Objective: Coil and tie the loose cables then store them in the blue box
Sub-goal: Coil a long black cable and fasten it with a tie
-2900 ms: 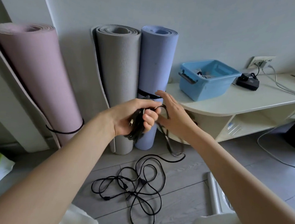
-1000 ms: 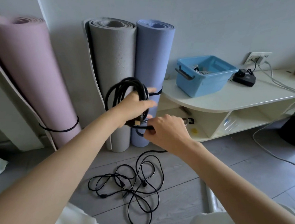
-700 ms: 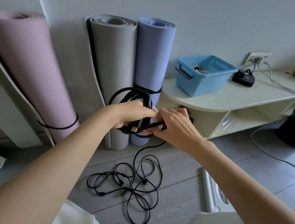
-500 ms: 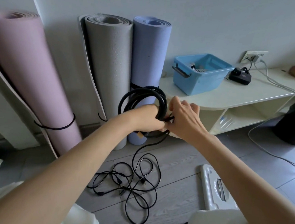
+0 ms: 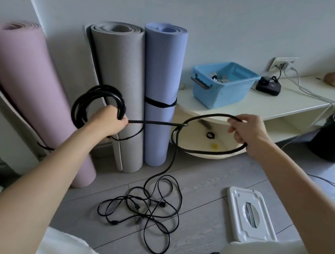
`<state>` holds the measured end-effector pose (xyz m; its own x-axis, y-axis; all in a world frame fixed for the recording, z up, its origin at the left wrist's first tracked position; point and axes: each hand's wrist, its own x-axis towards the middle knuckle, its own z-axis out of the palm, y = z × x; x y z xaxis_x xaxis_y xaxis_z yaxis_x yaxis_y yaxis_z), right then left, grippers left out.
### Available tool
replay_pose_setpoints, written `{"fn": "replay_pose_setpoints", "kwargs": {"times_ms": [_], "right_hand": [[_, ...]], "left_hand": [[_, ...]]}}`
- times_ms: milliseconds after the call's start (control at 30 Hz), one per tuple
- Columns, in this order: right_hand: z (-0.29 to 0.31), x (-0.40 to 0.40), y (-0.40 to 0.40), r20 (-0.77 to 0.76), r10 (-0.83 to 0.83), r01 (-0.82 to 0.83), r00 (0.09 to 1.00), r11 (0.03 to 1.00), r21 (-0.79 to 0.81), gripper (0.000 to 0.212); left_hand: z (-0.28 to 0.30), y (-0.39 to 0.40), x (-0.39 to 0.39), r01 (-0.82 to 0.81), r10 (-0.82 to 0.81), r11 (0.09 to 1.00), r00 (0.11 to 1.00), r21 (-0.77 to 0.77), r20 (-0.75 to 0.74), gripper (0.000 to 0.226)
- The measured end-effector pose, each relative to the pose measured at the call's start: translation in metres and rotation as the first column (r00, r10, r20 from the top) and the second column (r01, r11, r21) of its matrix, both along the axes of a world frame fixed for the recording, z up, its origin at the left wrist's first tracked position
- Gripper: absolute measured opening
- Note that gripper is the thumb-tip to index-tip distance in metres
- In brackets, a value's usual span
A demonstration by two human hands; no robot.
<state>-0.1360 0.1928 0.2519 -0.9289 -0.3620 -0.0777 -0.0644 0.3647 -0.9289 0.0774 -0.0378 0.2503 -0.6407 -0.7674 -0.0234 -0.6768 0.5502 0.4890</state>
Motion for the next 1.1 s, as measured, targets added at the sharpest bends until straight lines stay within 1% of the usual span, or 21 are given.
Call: {"fn": "replay_pose_setpoints", "kwargs": {"times_ms": [67,100,167,200,267,333,400,433,533,600,633,700,733,767,800,833,867,933,967,1033,1100], "right_hand": [[0.004,-0.002,0.002,0.124,-0.108,0.130,0.986,0.974,-0.184,0.012],[0.006,-0.002,0.002,0.153,-0.141,0.175,0.978,0.954,-0.242,0.012],[0.012,-0.002,0.003,0.140,-0.155,0.190,0.978,0.939,-0.287,0.011],[0.014,-0.001,0.002,0.126,-0.126,0.158,0.984,0.944,-0.289,0.009],[0.015,0.004,-0.001,0.152,0.033,0.010,0.988,0.961,-0.275,0.012],[0.014,0.014,-0.007,0.247,0.247,-0.179,0.937,0.947,-0.267,0.020],[0.011,0.024,-0.013,0.292,0.369,-0.304,0.882,0.921,-0.244,0.018],[0.010,0.027,-0.016,0.290,0.385,-0.323,0.876,0.916,-0.237,0.014],[0.007,0.028,-0.023,0.287,0.344,-0.274,0.894,0.927,-0.256,0.016],[0.005,0.027,-0.025,0.279,0.303,-0.261,0.911,0.949,-0.178,0.018],[0.004,0.027,-0.027,0.259,0.292,-0.284,0.921,0.956,-0.067,0.017],[0.001,0.031,-0.026,0.250,0.334,-0.385,0.909,0.902,0.196,0.013],[0.000,0.034,-0.026,0.282,0.378,-0.449,0.882,0.856,0.256,0.011],[-0.001,0.037,-0.026,0.327,0.410,-0.494,0.851,0.836,0.238,0.011],[-0.003,0.039,-0.027,0.355,0.422,-0.502,0.834,0.847,0.174,0.014],[-0.005,0.040,-0.030,0.346,0.414,-0.476,0.842,0.871,0.118,0.017],[-0.007,0.040,-0.034,0.295,0.393,-0.438,0.871,0.893,0.101,0.020],[-0.010,0.041,-0.044,0.145,0.360,-0.382,0.922,0.908,0.173,0.024],[-0.011,0.044,-0.047,0.075,0.372,-0.379,0.925,0.898,0.223,0.026],[-0.010,0.048,-0.053,-0.086,0.425,-0.379,0.901,0.868,0.319,0.026],[-0.006,0.052,-0.057,-0.266,0.463,-0.338,0.846,0.850,0.404,0.022]], "left_hand": [[-0.006,-0.007,0.004,-0.082,0.081,0.997,0.997,0.005,0.005,0.021],[-0.007,-0.010,0.006,-0.107,0.107,0.994,0.994,0.005,-0.002,0.022],[-0.008,-0.011,0.007,-0.141,0.141,0.990,0.989,-0.008,-0.032,0.022],[-0.008,-0.012,0.007,-0.134,0.133,0.991,0.990,-0.007,-0.045,0.023],[-0.008,-0.007,0.006,-0.084,0.090,0.994,0.994,0.076,-0.070,0.022],[-0.008,0.003,0.004,0.007,0.050,0.952,0.983,0.306,-0.179,0.023],[-0.002,0.013,0.000,0.087,0.097,0.846,0.945,0.526,-0.311,0.024],[0.003,0.017,-0.002,0.119,0.117,0.806,0.928,0.580,-0.354,0.022],[0.014,0.027,-0.006,0.207,0.106,0.765,0.894,0.610,-0.436,0.016],[0.020,0.032,-0.008,0.287,0.076,0.727,0.869,0.624,-0.489,0.016],[0.021,0.034,-0.009,0.322,0.050,0.716,0.861,0.619,-0.506,0.015],[0.021,0.038,-0.010,0.356,-0.031,0.739,0.866,0.572,-0.499,0.014],[0.019,0.040,-0.011,0.358,-0.071,0.756,0.877,0.548,-0.475,0.014],[0.018,0.043,-0.012,0.364,-0.120,0.766,0.891,0.530,-0.438,0.014],[0.017,0.046,-0.012,0.379,-0.175,0.762,0.901,0.524,-0.398,0.014],[0.016,0.049,-0.013,0.406,-0.234,0.748,0.901,0.525,-0.365,0.014],[0.016,0.053,-0.013,0.439,-0.289,0.729,0.893,0.525,-0.346,0.014],[0.015,0.060,-0.013,0.492,-0.384,0.701,0.870,0.516,-0.308,0.012],[0.012,0.061,-0.013,0.498,-0.413,0.696,0.867,0.517,-0.279,0.012],[0.008,0.065,-0.013,0.487,-0.444,0.686,0.869,0.541,-0.219,0.012],[0.004,0.066,-0.011,0.467,-0.439,0.686,0.877,0.559,-0.193,0.011]]}}
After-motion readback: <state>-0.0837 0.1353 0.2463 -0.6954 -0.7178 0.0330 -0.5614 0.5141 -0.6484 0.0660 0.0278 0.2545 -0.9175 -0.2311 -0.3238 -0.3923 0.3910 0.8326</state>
